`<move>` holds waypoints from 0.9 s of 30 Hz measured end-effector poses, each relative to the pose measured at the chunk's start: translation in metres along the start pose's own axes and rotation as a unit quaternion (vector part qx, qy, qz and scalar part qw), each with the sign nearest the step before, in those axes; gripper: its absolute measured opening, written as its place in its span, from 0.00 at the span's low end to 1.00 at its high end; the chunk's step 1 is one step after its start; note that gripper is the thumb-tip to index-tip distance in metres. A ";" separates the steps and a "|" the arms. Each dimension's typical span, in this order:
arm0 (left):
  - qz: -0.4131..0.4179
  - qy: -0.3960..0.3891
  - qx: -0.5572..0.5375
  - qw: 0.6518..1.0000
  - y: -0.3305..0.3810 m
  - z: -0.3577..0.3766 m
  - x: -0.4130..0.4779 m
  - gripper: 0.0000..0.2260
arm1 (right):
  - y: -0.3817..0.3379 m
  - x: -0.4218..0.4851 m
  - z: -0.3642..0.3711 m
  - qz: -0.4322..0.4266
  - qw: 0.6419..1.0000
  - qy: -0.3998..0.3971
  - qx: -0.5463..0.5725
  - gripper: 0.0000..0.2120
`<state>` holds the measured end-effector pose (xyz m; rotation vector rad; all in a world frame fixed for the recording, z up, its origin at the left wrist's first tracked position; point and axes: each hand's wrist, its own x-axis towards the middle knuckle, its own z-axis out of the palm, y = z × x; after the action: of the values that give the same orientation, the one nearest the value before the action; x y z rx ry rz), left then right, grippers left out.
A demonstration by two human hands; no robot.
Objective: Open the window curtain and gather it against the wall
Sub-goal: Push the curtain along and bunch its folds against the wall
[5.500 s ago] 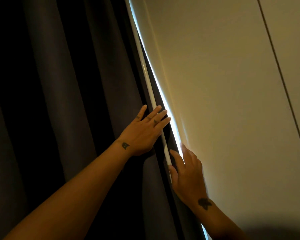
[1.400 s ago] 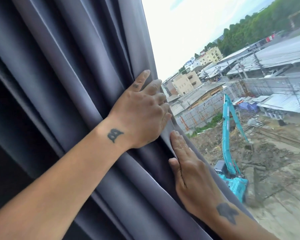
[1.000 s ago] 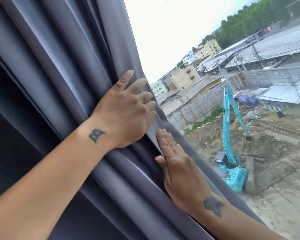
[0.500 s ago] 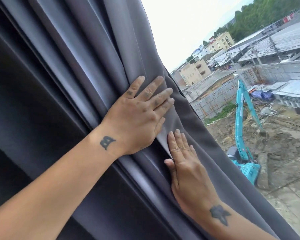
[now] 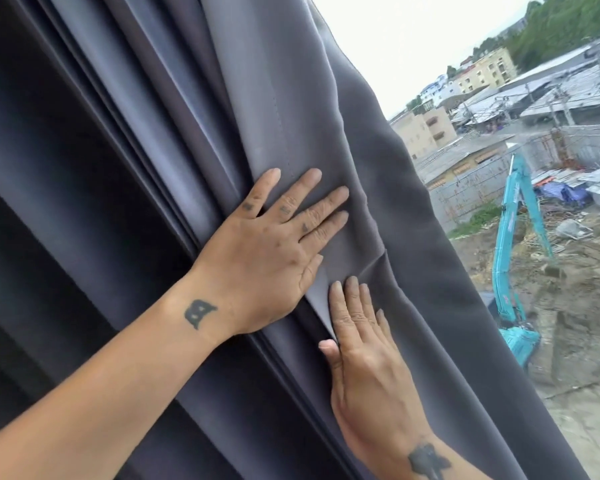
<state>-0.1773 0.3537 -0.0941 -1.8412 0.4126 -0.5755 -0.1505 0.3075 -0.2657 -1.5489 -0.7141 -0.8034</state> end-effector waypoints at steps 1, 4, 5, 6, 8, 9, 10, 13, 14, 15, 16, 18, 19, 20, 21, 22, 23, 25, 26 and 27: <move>-0.006 -0.010 0.002 1.000 0.000 -0.002 -0.003 0.24 | -0.002 -0.002 0.001 -0.002 1.000 -0.005 0.009 0.27; -0.019 -0.036 0.007 0.999 0.005 -0.008 -0.009 0.24 | -0.003 -0.006 -0.002 -0.010 0.999 -0.027 0.026 0.27; -0.023 -0.044 0.007 0.999 0.008 -0.010 -0.009 0.24 | -0.003 -0.008 -0.004 -0.012 0.999 -0.034 0.030 0.27; -0.027 -0.050 0.007 0.998 0.010 -0.012 -0.010 0.24 | -0.002 -0.008 -0.007 -0.014 0.998 -0.043 0.038 0.27; -0.032 -0.057 0.007 0.998 0.014 -0.016 -0.008 0.24 | 0.001 -0.010 -0.018 -0.022 0.997 -0.053 0.053 0.26; -0.034 -0.058 0.006 0.998 0.016 -0.018 -0.006 0.24 | 0.005 -0.010 -0.026 -0.027 0.997 -0.048 0.056 0.26; -0.035 -0.058 0.003 0.998 0.019 -0.020 -0.004 0.23 | 0.009 -0.009 -0.035 -0.030 0.997 -0.037 0.057 0.25; -0.035 -0.045 -0.013 0.998 0.028 -0.029 0.006 0.24 | 0.032 0.000 -0.066 -0.010 0.999 0.011 0.046 0.24; -0.035 -0.040 -0.017 0.998 0.031 -0.032 0.011 0.24 | 0.041 0.005 -0.075 0.004 0.999 0.027 0.033 0.24; -0.035 -0.036 -0.020 0.999 0.033 -0.035 0.016 0.25 | 0.050 0.011 -0.083 0.022 0.999 0.039 0.022 0.25; -0.034 -0.034 -0.021 0.999 0.035 -0.037 0.021 0.25 | 0.058 0.016 -0.087 0.042 0.998 0.044 0.016 0.26; -0.029 -0.038 -0.022 0.999 0.038 -0.039 0.033 0.26 | 0.071 0.027 -0.094 0.093 0.995 0.035 0.029 0.29; -0.026 -0.043 -0.024 0.998 0.038 -0.040 0.040 0.27 | 0.077 0.032 -0.095 0.112 0.992 0.027 0.042 0.30; -0.022 -0.050 -0.023 0.998 0.038 -0.040 0.048 0.28 | 0.082 0.035 -0.096 0.122 0.991 0.018 0.054 0.31; -0.019 -0.057 -0.022 0.998 0.038 -0.041 0.055 0.28 | 0.086 0.037 -0.096 0.123 0.990 0.009 0.063 0.31; -0.015 -0.064 -0.019 0.998 0.038 -0.041 0.061 0.29 | 0.088 0.038 -0.096 0.116 0.991 -0.002 0.069 0.31; -0.010 -0.070 -0.017 0.997 0.037 -0.041 0.066 0.29 | 0.089 0.037 -0.095 0.107 0.991 -0.011 0.074 0.31; 0.004 -0.076 -0.017 0.997 0.037 -0.042 0.075 0.31 | 0.086 0.034 -0.094 0.092 0.992 -0.026 0.084 0.31; 0.011 -0.076 -0.021 0.997 0.037 -0.042 0.079 0.31 | 0.083 0.031 -0.092 0.088 0.992 -0.033 0.090 0.31; 0.018 -0.074 -0.027 0.997 0.037 -0.042 0.083 0.31 | 0.079 0.028 -0.091 0.084 0.991 -0.040 0.097 0.31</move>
<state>-0.1337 0.2642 -0.1019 -1.9103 0.3651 -0.4027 -0.0793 0.2079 -0.2810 -1.4487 -0.6900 -0.5334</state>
